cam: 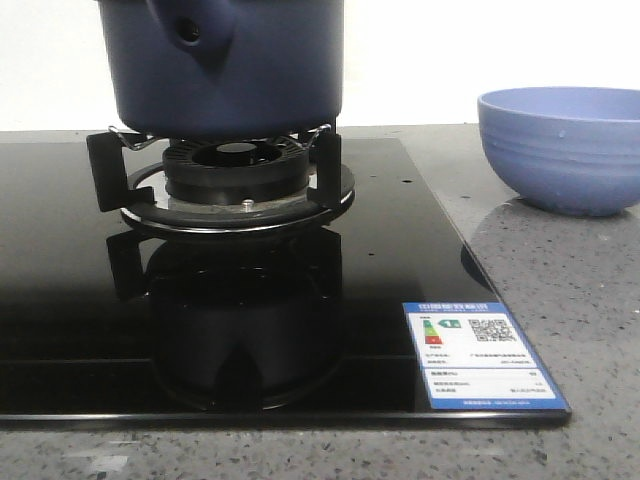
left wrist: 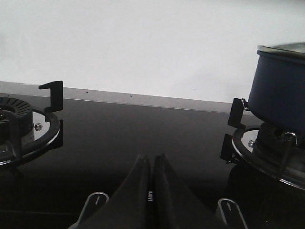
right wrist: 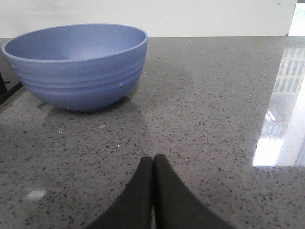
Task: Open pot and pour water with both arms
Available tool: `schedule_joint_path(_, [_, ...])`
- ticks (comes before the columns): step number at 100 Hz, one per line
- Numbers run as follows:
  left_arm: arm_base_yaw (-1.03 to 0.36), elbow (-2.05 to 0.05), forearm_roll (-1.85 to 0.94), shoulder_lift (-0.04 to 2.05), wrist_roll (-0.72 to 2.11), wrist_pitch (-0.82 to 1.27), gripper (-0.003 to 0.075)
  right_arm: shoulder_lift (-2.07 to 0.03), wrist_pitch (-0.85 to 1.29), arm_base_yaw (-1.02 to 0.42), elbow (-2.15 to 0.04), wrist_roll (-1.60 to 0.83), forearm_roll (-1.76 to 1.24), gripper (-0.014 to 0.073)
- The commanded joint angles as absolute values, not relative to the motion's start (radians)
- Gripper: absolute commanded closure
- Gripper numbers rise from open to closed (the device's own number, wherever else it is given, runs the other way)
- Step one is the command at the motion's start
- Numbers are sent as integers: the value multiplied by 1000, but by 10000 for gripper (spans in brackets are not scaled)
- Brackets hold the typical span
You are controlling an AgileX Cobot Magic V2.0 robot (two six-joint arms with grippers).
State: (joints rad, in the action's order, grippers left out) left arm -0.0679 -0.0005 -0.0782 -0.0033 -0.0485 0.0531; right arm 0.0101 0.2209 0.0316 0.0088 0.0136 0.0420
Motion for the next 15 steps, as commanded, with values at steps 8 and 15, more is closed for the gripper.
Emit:
schedule_joint_path(8, [-75,33,-81,-31,-60,-15,741,27,151,33,33,15,57,657])
schedule_joint_path(15, [-75,33,-81,-31,-60,-15,741,27,151,33,33,15,57,657])
